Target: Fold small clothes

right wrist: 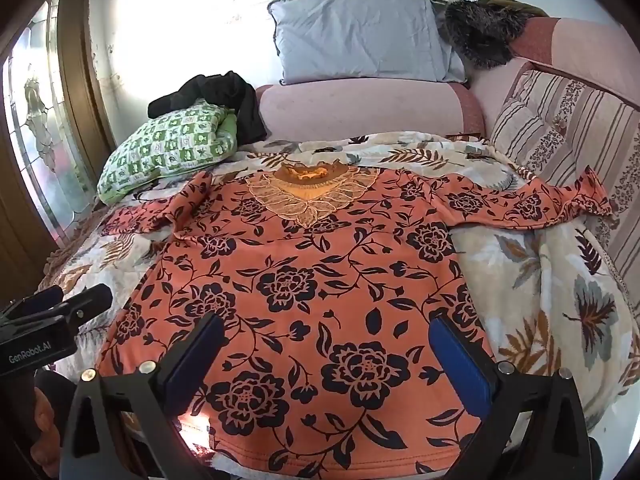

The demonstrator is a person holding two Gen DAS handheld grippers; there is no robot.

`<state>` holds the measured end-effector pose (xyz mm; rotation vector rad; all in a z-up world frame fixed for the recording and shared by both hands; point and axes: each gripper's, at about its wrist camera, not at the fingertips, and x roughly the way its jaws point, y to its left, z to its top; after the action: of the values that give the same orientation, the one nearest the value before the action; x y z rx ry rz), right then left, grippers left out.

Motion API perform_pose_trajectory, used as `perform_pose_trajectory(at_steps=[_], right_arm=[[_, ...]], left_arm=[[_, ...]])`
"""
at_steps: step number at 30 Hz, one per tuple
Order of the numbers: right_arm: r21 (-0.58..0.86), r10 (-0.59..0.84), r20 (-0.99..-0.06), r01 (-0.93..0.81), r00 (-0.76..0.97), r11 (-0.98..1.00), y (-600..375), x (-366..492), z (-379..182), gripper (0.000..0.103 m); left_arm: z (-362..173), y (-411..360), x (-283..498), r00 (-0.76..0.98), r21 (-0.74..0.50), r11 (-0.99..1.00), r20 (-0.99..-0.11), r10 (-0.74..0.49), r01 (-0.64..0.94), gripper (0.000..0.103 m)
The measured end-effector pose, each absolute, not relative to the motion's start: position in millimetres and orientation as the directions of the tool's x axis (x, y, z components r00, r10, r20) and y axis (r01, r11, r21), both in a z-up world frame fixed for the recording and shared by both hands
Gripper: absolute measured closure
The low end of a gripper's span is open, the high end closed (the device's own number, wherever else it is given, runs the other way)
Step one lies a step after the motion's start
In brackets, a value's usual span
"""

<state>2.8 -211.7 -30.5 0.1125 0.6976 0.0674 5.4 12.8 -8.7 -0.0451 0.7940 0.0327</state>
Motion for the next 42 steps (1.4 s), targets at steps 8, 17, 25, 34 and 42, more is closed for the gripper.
perform_pose_trajectory(at_steps=[8,17,25,34,42], right_arm=[[0.117,0.089,-0.634,-0.019,0.768,0.993,-209.9,2.6,-27.9,0.0],[0.108,0.088,-0.627,-0.026,0.774,0.994,-208.4,0.5,-23.5,0.0],[0.109,0.087,-0.626,-0.023,0.775,0.994,-208.9,-0.1,-22.5,0.0],[0.108,0.086,-0.627,-0.023,0.774,0.994,-209.0,0.0,-22.4,0.0],[0.106,0.085,-0.627,-0.023,0.775,0.994,-209.3,0.6,-21.5,0.0]], left_arm=[[-7.6,14.3,4.9,0.699,-0.029,0.998,-0.715,0.013,-0.047,0.0],[-5.8,12.2,2.9,0.701,-0.019,0.999,-0.713,0.006,-0.027,0.0],[-4.8,12.8,2.3,0.702,-0.017,0.999,-0.712,0.01,-0.031,0.0],[-5.8,14.1,2.6,0.697,-0.021,0.999,-0.717,0.005,-0.03,0.0],[-6.5,15.2,3.1,0.696,-0.025,0.999,-0.718,0.003,-0.03,0.0]])
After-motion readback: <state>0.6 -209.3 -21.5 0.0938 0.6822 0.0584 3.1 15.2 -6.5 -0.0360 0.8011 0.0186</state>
